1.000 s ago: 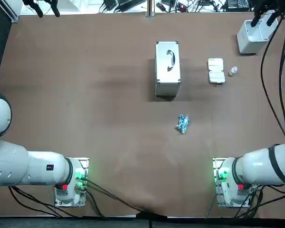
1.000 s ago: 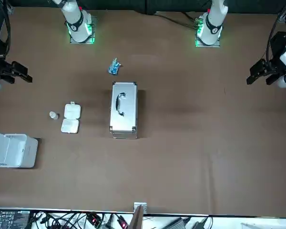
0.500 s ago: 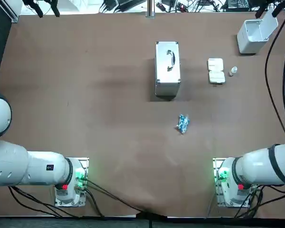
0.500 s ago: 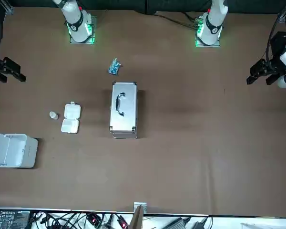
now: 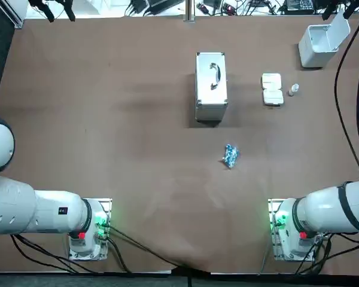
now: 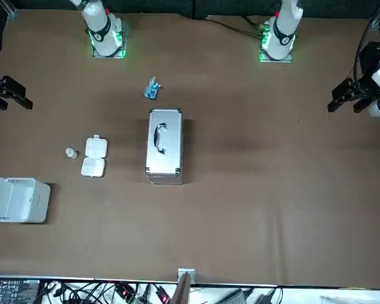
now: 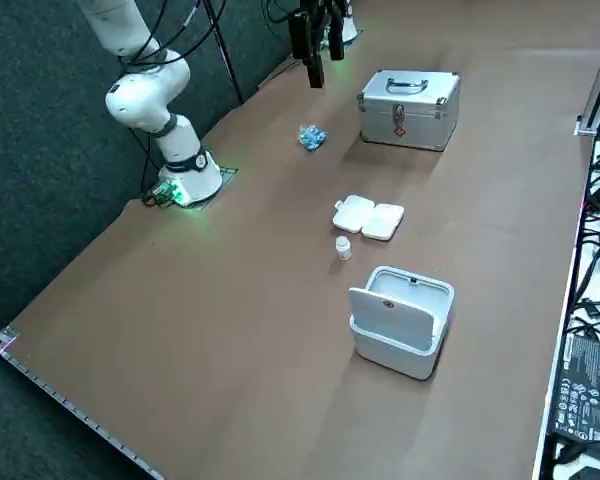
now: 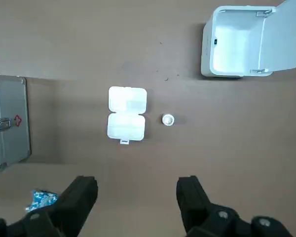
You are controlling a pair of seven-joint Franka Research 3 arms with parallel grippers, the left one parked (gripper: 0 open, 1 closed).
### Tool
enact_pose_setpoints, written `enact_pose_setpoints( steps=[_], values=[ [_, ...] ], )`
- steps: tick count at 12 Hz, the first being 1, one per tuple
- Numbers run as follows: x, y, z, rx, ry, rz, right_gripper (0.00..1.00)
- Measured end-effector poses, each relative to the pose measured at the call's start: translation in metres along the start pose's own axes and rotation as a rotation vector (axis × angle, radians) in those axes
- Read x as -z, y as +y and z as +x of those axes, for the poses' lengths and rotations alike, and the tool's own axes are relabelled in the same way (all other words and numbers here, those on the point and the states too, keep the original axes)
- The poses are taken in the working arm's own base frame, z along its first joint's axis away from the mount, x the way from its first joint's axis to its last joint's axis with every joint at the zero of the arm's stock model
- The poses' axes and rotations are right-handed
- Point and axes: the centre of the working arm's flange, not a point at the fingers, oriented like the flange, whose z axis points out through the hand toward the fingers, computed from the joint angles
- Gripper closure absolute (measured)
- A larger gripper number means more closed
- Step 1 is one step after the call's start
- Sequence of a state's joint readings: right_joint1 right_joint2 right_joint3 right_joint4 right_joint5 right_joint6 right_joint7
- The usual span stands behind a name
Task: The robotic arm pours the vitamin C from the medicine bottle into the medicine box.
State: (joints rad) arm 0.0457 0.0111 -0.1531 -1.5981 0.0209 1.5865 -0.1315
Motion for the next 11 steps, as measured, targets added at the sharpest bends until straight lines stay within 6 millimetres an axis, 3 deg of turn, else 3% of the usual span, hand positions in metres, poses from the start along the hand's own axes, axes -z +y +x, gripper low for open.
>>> enact_pose_setpoints(
  steps=[11],
  values=[
    [-0.0009,-0.0031,0.0027,0.006,0.007,-0.002,0.0]
  ],
)
